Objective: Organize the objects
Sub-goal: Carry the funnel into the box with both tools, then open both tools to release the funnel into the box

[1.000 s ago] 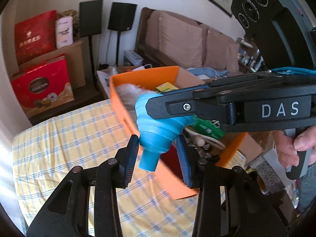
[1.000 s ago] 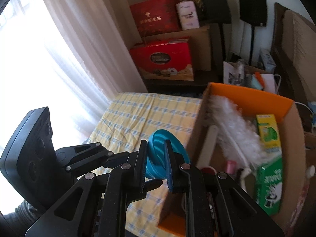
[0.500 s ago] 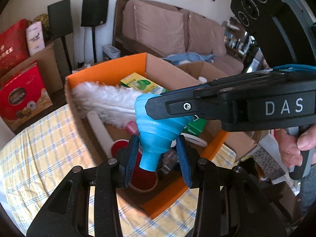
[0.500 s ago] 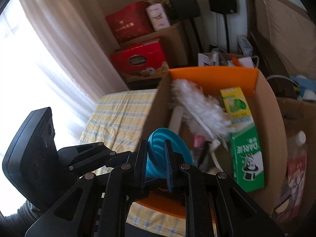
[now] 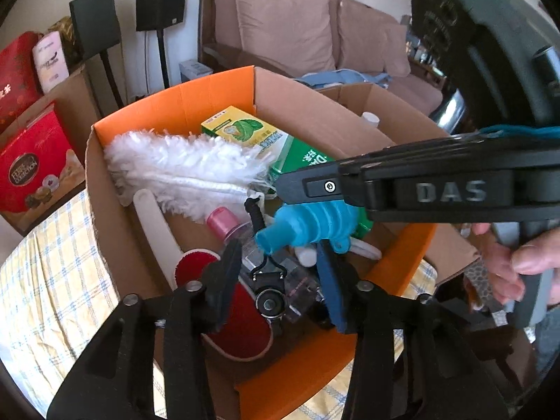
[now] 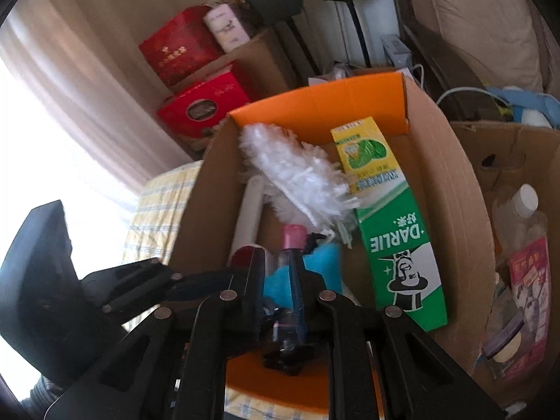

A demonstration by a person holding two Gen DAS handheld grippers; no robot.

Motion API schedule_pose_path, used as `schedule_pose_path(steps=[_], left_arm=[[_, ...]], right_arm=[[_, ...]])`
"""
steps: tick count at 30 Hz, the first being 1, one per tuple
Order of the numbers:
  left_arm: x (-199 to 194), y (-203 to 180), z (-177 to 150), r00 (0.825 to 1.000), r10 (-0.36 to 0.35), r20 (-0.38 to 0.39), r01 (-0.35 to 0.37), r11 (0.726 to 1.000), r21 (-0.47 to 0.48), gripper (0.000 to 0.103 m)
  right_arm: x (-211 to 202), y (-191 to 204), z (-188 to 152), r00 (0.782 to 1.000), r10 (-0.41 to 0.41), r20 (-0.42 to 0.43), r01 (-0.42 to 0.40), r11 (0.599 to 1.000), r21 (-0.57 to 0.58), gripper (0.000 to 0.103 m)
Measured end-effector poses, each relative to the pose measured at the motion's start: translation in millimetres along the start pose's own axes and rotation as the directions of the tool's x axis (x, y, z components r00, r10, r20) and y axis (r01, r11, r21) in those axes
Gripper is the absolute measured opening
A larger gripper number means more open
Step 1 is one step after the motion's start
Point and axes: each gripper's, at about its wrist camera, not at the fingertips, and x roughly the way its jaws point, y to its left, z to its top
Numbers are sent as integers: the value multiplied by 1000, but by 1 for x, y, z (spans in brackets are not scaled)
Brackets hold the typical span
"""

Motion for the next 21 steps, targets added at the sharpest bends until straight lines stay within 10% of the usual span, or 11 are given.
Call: schedule_pose_path(steps=[12, 21], left_arm=[[-41, 15, -10, 997, 46, 63, -43, 998, -42, 68], [-70, 28, -22, 986, 144, 89, -132, 982, -132, 92]], right_arm=[[-13, -10, -8, 997, -37, 62, 35, 999, 32, 17], [-38, 16, -20, 982, -100, 161, 101, 995, -2, 60]])
